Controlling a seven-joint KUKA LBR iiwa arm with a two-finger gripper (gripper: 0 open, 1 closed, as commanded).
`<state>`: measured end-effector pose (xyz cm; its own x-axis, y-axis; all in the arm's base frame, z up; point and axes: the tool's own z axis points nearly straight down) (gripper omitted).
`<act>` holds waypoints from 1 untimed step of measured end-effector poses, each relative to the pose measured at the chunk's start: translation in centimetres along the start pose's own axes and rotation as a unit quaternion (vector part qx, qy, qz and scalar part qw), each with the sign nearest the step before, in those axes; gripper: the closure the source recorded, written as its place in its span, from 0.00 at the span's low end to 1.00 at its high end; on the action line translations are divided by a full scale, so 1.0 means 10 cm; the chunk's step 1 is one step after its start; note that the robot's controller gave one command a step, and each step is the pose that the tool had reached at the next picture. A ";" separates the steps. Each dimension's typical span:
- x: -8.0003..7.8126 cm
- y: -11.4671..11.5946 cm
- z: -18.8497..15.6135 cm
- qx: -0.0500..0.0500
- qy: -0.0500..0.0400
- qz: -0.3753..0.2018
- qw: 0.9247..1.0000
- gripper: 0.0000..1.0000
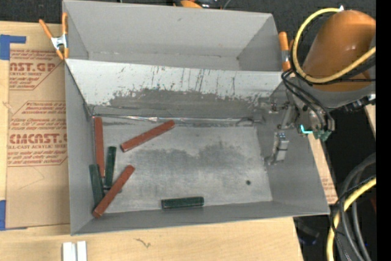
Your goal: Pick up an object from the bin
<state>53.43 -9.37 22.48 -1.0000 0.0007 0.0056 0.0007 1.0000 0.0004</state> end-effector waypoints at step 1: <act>0.14 0.23 1.60 -0.001 0.001 -0.021 1.000 0.00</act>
Offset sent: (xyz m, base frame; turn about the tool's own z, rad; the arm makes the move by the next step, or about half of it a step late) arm -0.0122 0.0216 -0.1548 -0.0427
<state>51.97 -7.09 6.53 -0.9991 -0.0419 0.0067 -0.0419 0.9991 0.0019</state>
